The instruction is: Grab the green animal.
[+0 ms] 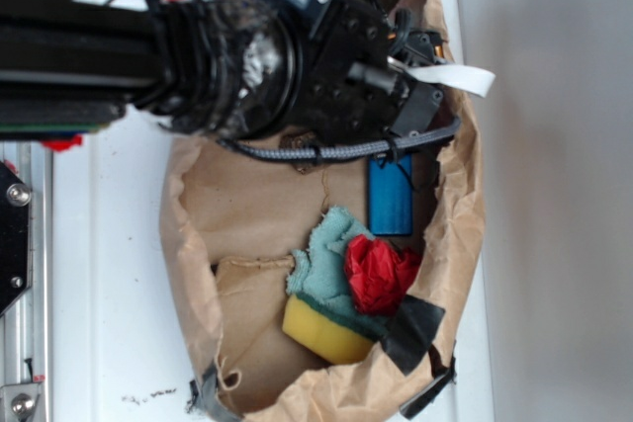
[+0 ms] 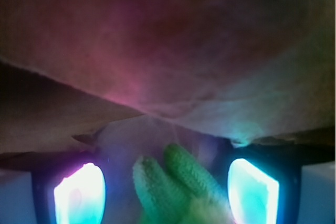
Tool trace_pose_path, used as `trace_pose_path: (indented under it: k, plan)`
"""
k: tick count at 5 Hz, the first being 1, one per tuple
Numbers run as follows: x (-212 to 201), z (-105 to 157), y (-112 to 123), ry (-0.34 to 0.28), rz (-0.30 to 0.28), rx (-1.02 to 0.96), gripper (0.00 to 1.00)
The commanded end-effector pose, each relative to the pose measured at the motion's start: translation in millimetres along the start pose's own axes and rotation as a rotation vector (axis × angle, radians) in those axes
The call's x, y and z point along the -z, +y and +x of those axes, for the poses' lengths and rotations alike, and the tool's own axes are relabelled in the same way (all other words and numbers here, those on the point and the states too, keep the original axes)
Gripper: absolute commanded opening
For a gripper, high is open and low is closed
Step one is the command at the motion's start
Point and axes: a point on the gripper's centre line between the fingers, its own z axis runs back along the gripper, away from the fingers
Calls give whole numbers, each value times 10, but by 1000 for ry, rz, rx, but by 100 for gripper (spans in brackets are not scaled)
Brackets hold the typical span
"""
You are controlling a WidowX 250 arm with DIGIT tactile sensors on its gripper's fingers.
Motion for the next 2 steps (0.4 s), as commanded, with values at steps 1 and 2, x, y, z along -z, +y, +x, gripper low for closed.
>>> trace_pose_path:
  k: [1, 2]
  plan:
    - [100, -25, 47, 25, -20, -21, 0]
    - [99, -21, 44, 26, -26, -21, 0]
